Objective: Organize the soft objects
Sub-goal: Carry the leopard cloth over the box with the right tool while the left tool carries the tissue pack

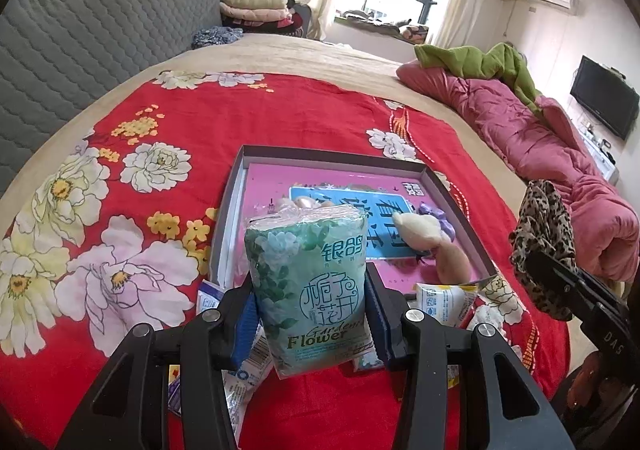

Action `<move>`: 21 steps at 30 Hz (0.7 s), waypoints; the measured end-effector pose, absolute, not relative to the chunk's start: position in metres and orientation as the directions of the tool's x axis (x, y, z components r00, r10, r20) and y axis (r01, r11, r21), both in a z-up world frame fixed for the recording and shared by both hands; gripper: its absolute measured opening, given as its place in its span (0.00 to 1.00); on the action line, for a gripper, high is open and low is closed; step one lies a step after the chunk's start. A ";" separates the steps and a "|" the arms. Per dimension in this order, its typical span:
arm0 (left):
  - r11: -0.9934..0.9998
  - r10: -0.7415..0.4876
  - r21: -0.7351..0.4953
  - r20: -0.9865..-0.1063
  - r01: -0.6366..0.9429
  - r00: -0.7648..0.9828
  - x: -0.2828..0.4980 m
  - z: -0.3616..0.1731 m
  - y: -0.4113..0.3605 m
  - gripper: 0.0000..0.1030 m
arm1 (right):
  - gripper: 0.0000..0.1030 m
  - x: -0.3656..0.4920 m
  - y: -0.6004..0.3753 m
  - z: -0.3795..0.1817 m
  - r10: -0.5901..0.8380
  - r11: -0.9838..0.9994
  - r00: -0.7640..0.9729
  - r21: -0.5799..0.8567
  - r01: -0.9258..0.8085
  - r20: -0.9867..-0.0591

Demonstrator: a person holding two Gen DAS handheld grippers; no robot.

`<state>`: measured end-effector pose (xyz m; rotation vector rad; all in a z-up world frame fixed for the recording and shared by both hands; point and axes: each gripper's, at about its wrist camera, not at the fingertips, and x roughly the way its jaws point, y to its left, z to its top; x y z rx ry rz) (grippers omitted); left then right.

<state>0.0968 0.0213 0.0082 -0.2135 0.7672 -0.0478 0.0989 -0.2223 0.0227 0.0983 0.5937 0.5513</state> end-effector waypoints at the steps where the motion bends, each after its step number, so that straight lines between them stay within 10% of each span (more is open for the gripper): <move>1: 0.978 -0.119 -0.207 -0.685 -0.035 0.719 0.098 0.008 0.021 0.47 | 0.13 0.100 -0.222 0.023 0.520 0.852 0.690 0.242 -0.465 -0.503; 21: 0.984 -0.085 -0.169 -0.701 -0.049 0.708 0.145 -0.012 0.027 0.47 | 0.13 0.140 -0.206 0.023 0.533 0.840 0.694 0.208 -0.500 -0.484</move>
